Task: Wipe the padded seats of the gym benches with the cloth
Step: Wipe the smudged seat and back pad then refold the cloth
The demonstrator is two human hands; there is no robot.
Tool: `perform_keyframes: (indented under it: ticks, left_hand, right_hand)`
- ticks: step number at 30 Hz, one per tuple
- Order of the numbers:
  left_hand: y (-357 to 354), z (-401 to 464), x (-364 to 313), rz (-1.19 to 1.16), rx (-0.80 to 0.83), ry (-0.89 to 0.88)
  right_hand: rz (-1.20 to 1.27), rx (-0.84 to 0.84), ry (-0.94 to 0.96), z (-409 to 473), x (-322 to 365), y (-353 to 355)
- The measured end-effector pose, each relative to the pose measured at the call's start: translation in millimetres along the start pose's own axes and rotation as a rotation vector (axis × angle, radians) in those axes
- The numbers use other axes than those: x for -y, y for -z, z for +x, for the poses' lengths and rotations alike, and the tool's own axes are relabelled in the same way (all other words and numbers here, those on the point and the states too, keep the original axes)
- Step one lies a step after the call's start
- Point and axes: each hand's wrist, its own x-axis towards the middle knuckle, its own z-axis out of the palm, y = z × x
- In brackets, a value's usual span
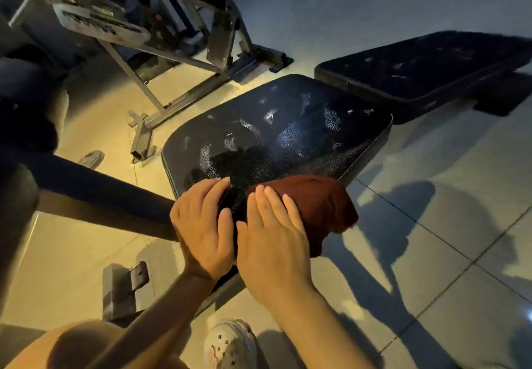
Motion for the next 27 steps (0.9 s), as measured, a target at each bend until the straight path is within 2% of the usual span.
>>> perform_keyframes:
  ticks: [2,5,9,12,16,19,21,25,27]
  left_hand:
    - [1.1,-1.4,-2.3,-0.027,0.026,0.093]
    - [4.4,-3.4,-4.1,-0.049,0.087,0.195]
    - [5.3,1.4,-5.2,-0.048,0.167,0.207]
    - [6.8,4.6,-9.7,-0.057,0.181,0.256]
    - [8.1,2.5,-14.1,-0.116,0.149,0.290]
    - [6.5,1.0,-10.6,-0.166,0.114,0.308]
    - [6.0,2.2,-9.0,-0.212,0.081,0.297]
    - [8.1,5.7,-11.0,-0.316,0.024,0.354]
    - [9.9,11.0,-12.5,-0.354,-0.001,0.422]
  right_hand:
    - [-0.021,0.042,0.099,5.5,-13.5,10.2]
    - [-0.077,0.220,0.156,25.8,-34.6,37.0]
    - [-0.175,0.337,-0.066,63.5,-61.6,50.6]
    - [-0.208,0.370,-0.101,63.1,-57.6,51.5]
    - [-0.143,0.270,0.016,24.0,-41.3,54.9]
    - [-0.065,0.345,0.154,-3.8,-12.9,48.8]
    - [-0.133,0.364,0.274,-6.1,-4.4,46.0]
    - [-0.068,0.478,0.370,16.5,-18.6,51.0]
    - [-0.110,0.446,0.375,29.0,-30.6,50.5]
